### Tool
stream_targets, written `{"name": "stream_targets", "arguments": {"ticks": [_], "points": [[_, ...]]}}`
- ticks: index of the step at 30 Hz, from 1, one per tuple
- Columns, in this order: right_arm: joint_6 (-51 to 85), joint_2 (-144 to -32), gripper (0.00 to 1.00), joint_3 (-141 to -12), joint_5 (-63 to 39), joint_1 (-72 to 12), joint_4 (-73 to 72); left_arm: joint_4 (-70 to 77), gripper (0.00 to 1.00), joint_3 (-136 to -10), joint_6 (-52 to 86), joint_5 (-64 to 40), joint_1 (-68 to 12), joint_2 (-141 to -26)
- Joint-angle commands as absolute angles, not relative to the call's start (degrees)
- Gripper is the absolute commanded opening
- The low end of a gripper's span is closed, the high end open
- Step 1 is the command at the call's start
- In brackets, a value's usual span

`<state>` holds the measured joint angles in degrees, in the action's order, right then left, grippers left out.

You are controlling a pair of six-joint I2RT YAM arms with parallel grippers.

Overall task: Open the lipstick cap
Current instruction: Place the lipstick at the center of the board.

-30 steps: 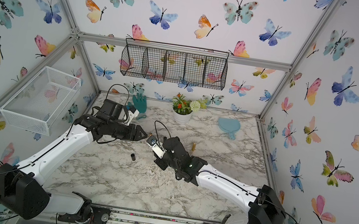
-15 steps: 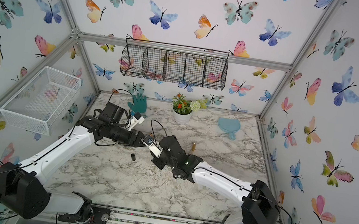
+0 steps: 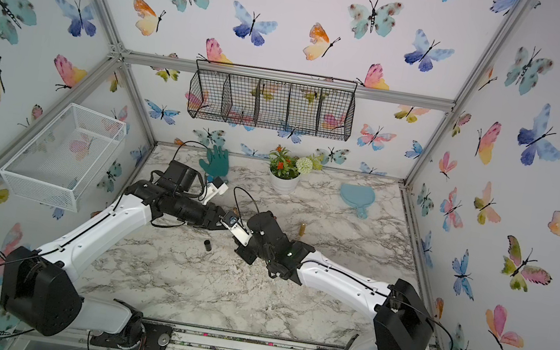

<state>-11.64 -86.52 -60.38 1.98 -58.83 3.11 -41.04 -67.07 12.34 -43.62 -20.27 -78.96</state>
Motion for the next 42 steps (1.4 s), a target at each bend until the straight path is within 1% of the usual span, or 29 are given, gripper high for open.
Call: {"name": "stream_targets", "arguments": {"ticks": [1, 6, 14, 17, 18, 21, 22, 25, 26, 28, 30, 32, 36, 38, 40, 42], "points": [[-12.0, -87.4, 0.02, -62.1, 1.4, -58.9, 2.4, -40.4, 0.41, -66.2, 11.4, -45.4, -20.8, -79.9], [-12.1, -88.0, 0.02, -62.3, 1.1, -58.9, 2.2, -39.7, 0.33, -65.4, 11.4, -45.4, -21.0, -80.3], [-12.6, -88.9, 0.02, -62.6, 1.4, -58.9, 2.0, -39.1, 0.27, -65.3, 11.4, -46.8, -20.9, -80.2], [-12.6, -89.1, 0.02, -62.6, 2.0, -58.9, 1.8, -39.1, 0.19, -65.2, 11.1, -46.7, -21.0, -79.9], [-12.6, -89.3, 0.04, -62.7, 2.4, -58.9, 1.8, -39.1, 0.17, -65.2, 11.1, -46.8, -21.0, -79.9], [-12.5, -89.6, 0.19, -62.9, 3.5, -58.9, 2.1, -39.1, 0.12, -65.1, 11.0, -47.3, -21.0, -79.6], [-12.5, -89.6, 0.21, -63.0, 3.7, -58.9, 2.2, -39.0, 0.10, -65.2, 11.0, -47.4, -20.9, -79.5], [-12.7, -89.3, 0.22, -62.6, 3.9, -58.9, 1.8, -38.9, 0.08, -65.4, 11.2, -47.3, -20.9, -79.3], [-12.7, -89.3, 0.24, -62.6, 4.0, -58.9, 1.8, -38.9, 0.08, -65.5, 11.2, -47.3, -20.9, -79.3], [-12.7, -89.3, 0.35, -62.7, 4.7, -58.9, 1.8, -38.9, 0.07, -65.8, 11.3, -46.8, -20.9, -79.3], [-12.7, -89.1, 0.44, -62.9, 5.7, -58.9, 2.4, -38.9, 0.07, -66.1, 11.7, -45.3, -20.7, -79.1], [-12.8, -88.3, 0.48, -62.8, 7.2, -58.9, 3.0, -38.5, 0.07, -66.4, 12.6, -42.1, -20.5, -78.8], [-13.3, -84.3, 0.49, -62.5, 10.0, -58.9, 4.9, -37.8, 0.07, -66.9, 14.5, -28.8, -20.9, -79.1], [-13.3, -81.6, 0.51, -62.0, 10.2, -58.9, 5.6, -36.8, 0.07, -66.0, 15.2, -17.9, -23.1, -79.4], [-13.4, -79.1, 0.52, -61.6, 10.5, -58.9, 6.5, -36.3, 0.07, -65.3, 16.0, -7.1, -27.4, -80.6], [-13.3, -77.3, 0.53, -61.3, 11.7, -58.9, 7.2, -34.7, 0.08, -63.9, 16.8, -1.6, -30.6, -81.7]]}}
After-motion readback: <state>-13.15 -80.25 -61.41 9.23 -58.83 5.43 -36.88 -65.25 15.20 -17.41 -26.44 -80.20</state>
